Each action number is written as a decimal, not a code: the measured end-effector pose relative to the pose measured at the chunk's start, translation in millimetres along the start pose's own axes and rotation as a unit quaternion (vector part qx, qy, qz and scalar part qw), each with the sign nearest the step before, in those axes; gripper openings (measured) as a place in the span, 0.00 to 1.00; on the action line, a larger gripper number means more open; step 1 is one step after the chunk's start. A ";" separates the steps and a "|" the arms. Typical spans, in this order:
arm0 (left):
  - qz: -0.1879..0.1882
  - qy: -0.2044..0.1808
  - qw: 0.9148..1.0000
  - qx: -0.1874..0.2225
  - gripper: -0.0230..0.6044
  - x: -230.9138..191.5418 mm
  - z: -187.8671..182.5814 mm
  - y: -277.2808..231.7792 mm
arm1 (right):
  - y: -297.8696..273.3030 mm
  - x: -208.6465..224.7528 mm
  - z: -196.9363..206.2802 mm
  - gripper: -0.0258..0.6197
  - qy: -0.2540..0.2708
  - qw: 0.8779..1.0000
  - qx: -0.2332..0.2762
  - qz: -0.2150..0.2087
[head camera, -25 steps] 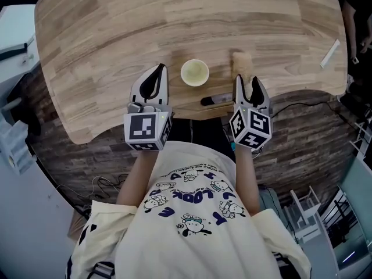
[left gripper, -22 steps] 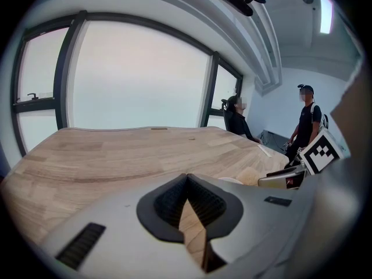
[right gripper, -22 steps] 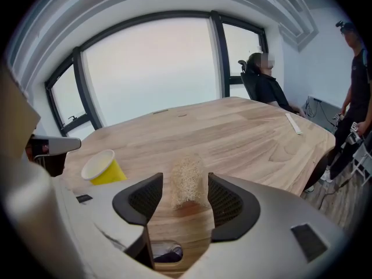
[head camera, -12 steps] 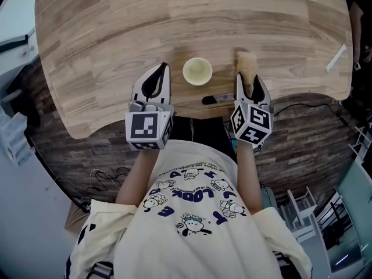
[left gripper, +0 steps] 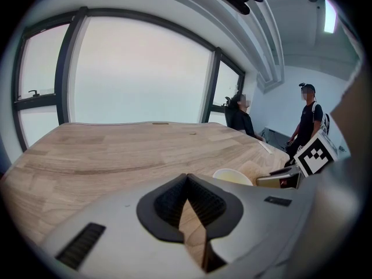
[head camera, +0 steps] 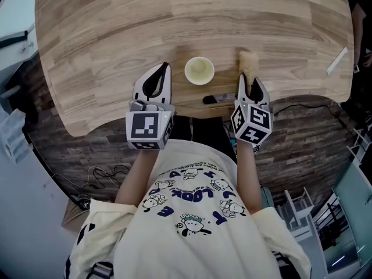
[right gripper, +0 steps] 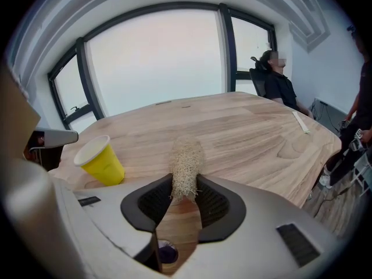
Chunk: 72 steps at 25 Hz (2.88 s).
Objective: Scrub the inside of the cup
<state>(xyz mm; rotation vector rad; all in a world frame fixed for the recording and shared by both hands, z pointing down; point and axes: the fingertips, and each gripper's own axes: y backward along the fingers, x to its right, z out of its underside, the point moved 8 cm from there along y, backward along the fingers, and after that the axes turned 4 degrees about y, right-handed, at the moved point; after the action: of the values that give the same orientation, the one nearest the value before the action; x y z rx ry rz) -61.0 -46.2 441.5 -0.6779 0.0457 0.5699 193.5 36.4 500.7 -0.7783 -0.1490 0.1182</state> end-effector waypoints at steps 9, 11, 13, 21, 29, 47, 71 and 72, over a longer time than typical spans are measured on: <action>-0.002 0.001 1.000 0.011 0.08 -2.7 -1.0 4.3 | 7.3 -12.3 -15.5 0.19 0.004 0.999 0.029 -0.015; -0.003 0.002 1.000 0.016 0.08 -3.4 -2.1 5.0 | 7.9 -15.4 -19.5 0.19 0.007 0.999 0.034 -0.020; -0.003 0.003 1.000 0.019 0.08 -3.9 -3.7 6.4 | 8.8 -18.1 -23.1 0.19 0.010 0.999 0.037 -0.023; -0.006 -0.008 1.000 0.029 0.08 -6.6 -6.7 12.8 | 9.0 -26.6 -33.0 0.19 0.023 0.998 0.042 -0.044; 0.004 -0.006 1.000 0.004 0.11 -11.7 6.9 17.1 | 2.9 -39.6 -37.8 0.19 0.039 0.996 0.036 -0.068; 0.120 -0.063 0.987 -0.084 0.44 9.1 47.4 -10.1 | -12.7 -50.7 -36.3 0.19 0.054 0.994 0.021 -0.089; 0.171 -0.093 0.975 -0.104 0.56 46.1 50.2 -48.1 | -6.3 -49.9 -21.8 0.19 0.038 0.994 0.014 -0.100; 0.173 -0.092 0.975 -0.104 0.56 47.6 49.9 -49.5 | -5.9 -49.4 -21.1 0.19 0.037 0.994 0.014 -0.100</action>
<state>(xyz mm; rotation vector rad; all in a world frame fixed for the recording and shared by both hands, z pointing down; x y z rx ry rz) -2.4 -24.3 498.8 -0.8241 -0.0714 0.9805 149.0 9.7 485.6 -0.7350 -0.1532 -0.0986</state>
